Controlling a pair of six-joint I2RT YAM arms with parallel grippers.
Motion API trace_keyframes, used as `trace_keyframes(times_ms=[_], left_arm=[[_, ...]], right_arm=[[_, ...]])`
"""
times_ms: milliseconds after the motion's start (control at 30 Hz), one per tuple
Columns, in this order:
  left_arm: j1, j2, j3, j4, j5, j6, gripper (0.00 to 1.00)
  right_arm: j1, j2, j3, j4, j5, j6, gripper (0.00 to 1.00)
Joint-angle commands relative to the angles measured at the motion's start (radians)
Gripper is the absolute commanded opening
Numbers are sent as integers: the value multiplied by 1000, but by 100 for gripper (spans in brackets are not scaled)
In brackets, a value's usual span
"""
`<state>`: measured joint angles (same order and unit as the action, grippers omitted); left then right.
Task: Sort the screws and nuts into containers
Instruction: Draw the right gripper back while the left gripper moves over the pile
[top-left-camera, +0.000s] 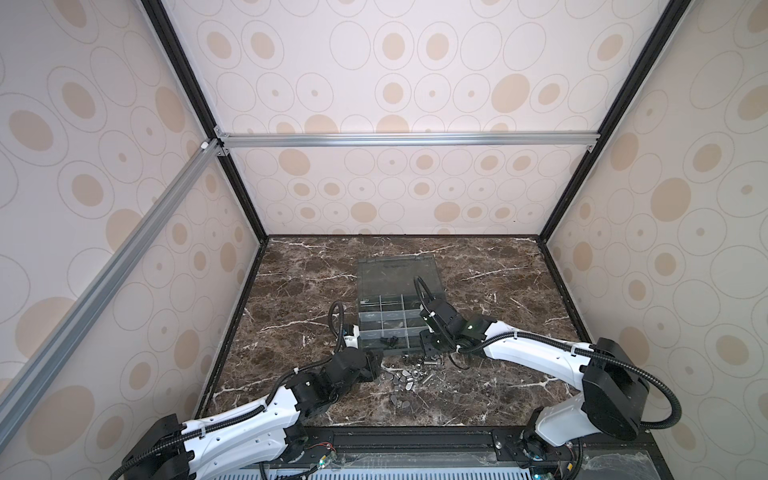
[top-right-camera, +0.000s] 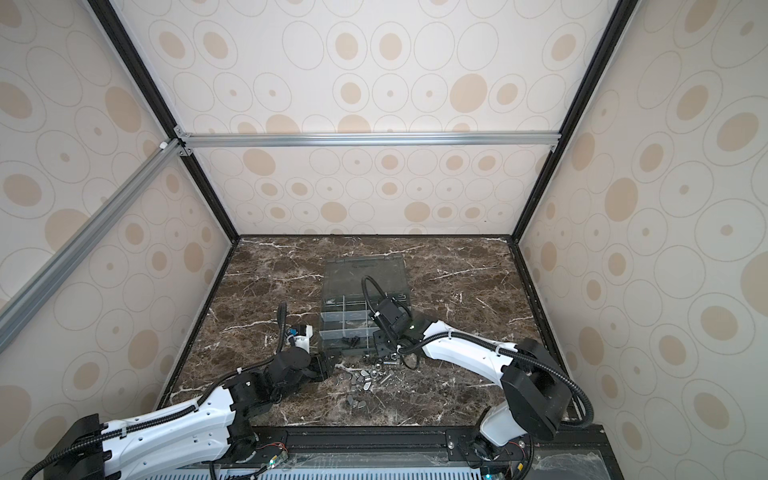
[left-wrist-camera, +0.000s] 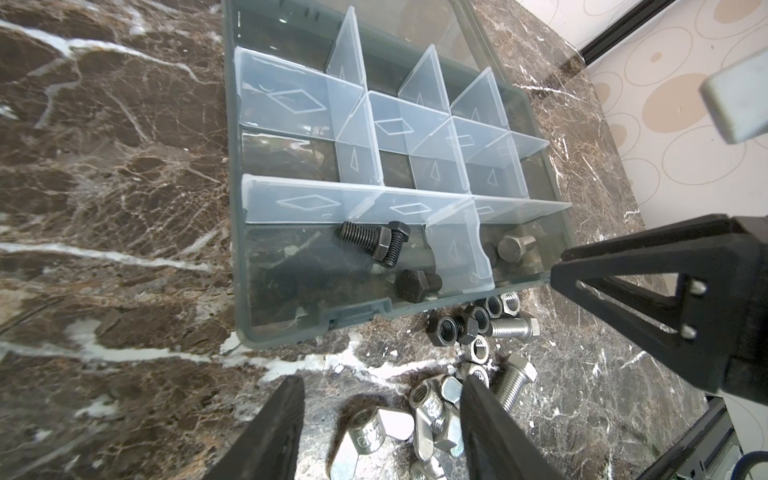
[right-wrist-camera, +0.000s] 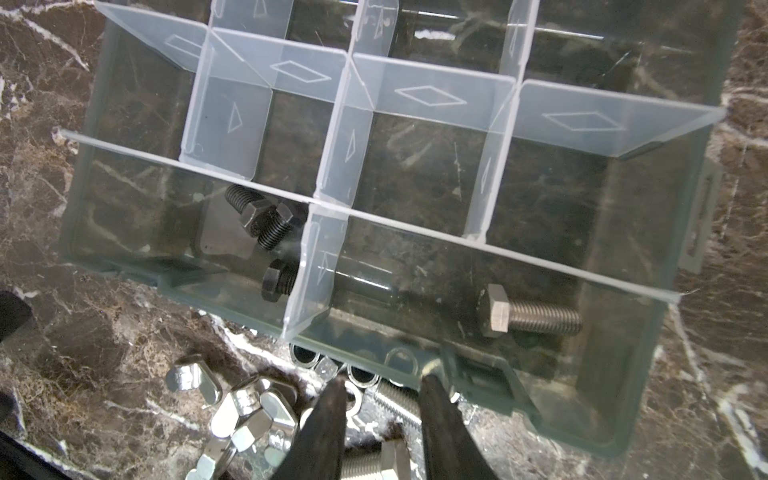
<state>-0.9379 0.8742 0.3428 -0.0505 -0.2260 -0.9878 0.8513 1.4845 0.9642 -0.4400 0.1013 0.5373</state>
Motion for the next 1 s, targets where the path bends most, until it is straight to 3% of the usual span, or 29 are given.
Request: trace_keyframes(times_ms=[0,567,967], left_arm=[[2,-8,2,-20,-9,-17,60],[-8,134,77,35,48,50,61],[-143,422,281,88,97,144,60]], right_arm=[[-2,-31,-18,-5,-3,14,34],[-6,-201,-131,-58,59,46,33],[-54,-461,-320,-122,135,121,34]])
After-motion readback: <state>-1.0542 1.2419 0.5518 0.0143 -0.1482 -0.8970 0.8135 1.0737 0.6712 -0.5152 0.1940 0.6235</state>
